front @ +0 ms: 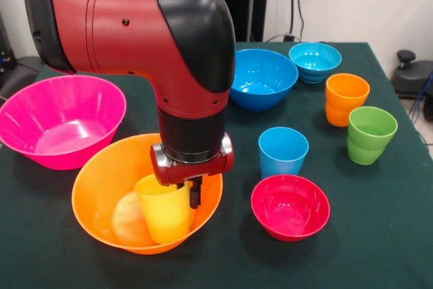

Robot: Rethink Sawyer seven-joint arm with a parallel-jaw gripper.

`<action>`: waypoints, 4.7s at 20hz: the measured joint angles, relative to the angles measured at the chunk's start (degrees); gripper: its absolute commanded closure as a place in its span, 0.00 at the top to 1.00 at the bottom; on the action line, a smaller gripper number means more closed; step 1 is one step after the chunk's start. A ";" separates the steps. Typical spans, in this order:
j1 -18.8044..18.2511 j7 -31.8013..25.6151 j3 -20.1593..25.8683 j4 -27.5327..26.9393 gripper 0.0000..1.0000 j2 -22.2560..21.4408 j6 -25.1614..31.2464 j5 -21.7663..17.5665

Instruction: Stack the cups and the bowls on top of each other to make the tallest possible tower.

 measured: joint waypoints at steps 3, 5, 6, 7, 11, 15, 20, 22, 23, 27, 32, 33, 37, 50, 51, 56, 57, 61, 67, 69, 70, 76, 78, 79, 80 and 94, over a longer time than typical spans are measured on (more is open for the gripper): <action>0.01 0.00 -0.01 -0.08 0.00 0.03 0.12 0.00; 0.01 0.00 -0.01 -0.08 0.00 0.03 0.13 0.00; 0.02 0.00 -0.01 -0.08 0.00 0.02 0.13 -0.08; 0.02 0.00 -0.01 -0.08 0.00 0.01 0.13 -0.17; 0.02 0.00 -0.02 -0.07 0.00 -0.10 0.12 -1.03; 0.10 0.00 -0.33 0.04 0.00 -0.35 0.10 -2.59; 0.09 0.00 -1.21 0.28 0.00 -0.69 0.09 -4.93; 0.06 0.00 -1.39 0.35 0.00 -0.75 0.08 -5.27; 0.05 0.00 -1.52 0.35 0.00 -0.77 0.08 -5.46; 0.06 0.00 -1.96 0.34 0.00 -0.77 0.44 -5.78; 0.11 -0.01 -2.06 0.10 0.00 -0.53 1.22 -5.77; 0.14 -0.01 -2.06 -0.04 0.00 -0.48 1.45 -5.78; 0.35 -0.01 -2.07 -1.16 0.00 -0.12 3.47 -5.78; 1.94 -0.02 -2.16 -5.38 0.00 1.63 11.82 -5.80; 2.18 -0.02 -2.24 -5.39 0.00 1.67 13.11 -5.81; 3.15 -0.02 -2.41 -6.01 0.00 2.08 15.44 -6.23; 3.40 -0.02 -2.43 -6.32 0.00 2.22 15.60 -6.41; 4.33 -0.01 -2.41 -7.78 0.00 2.91 15.56 -7.17; 4.95 -0.01 -2.42 -8.93 0.00 3.38 14.93 -7.90; 5.15 -0.01 -2.42 -9.66 0.00 3.69 14.93 -8.06; 5.24 -0.01 -2.41 -10.10 0.00 3.90 14.92 -8.10; 6.31 -0.01 -2.24 -15.62 0.00 6.25 15.18 -8.12; 6.79 -0.01 -2.23 -18.03 0.00 7.27 15.49 -8.12; 7.11 -0.01 -2.19 -19.46 0.00 7.88 15.74 -8.18; 7.38 -0.01 -2.16 -20.68 0.00 8.40 16.02 -8.21; 7.52 -0.02 -2.07 -24.05 0.00 9.89 17.15 -7.52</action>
